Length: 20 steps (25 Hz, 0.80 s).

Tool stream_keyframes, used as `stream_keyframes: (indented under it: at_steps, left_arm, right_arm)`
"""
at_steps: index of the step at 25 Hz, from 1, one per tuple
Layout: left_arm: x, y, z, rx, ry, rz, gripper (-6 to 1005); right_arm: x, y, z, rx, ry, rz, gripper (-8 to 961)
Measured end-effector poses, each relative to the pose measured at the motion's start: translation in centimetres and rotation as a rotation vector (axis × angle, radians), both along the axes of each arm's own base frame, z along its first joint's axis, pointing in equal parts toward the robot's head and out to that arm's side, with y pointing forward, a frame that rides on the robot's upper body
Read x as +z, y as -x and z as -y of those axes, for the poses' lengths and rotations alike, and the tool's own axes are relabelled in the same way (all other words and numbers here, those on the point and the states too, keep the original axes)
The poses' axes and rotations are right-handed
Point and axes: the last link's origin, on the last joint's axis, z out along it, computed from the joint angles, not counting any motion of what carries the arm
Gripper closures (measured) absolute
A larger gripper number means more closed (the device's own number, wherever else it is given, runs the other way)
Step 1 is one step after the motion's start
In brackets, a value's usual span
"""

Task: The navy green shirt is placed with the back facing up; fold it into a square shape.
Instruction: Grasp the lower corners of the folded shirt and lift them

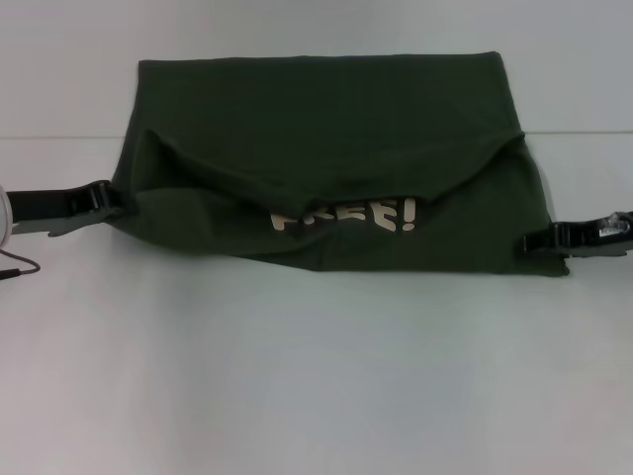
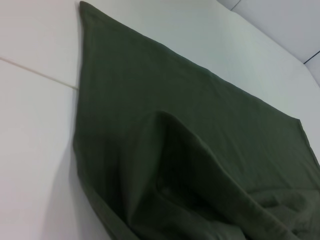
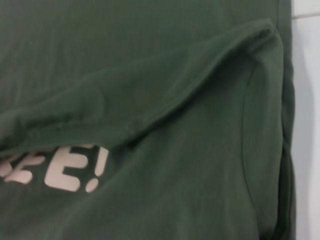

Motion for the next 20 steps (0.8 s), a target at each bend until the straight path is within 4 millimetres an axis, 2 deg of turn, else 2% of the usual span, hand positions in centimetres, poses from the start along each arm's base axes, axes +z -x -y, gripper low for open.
stream_keyframes:
  at_steps: [4,10,15,20]
  left_arm:
    - [-0.08,-0.08,-0.02,-0.002,0.002,0.0,973]
    - [-0.08,-0.04,0.01,-0.001,0.001,0.001,972]
    - [-0.07,-0.09,-0.05,-0.004,0.0,-0.001,972]
    - [-0.06,-0.04,-0.03,-0.004,-0.001,-0.003,972]
  right_arm:
    - [0.26,0.25,-0.13,0.001,-0.021,-0.032,256]
    - [0.31,0.29,-0.15,0.002,-0.023,-0.036,485]
    - [0.39,0.28,-0.2,0.007,-0.024,-0.032,735]
    - [0.54,0.21,-0.19,0.006,-0.023,-0.031,888]
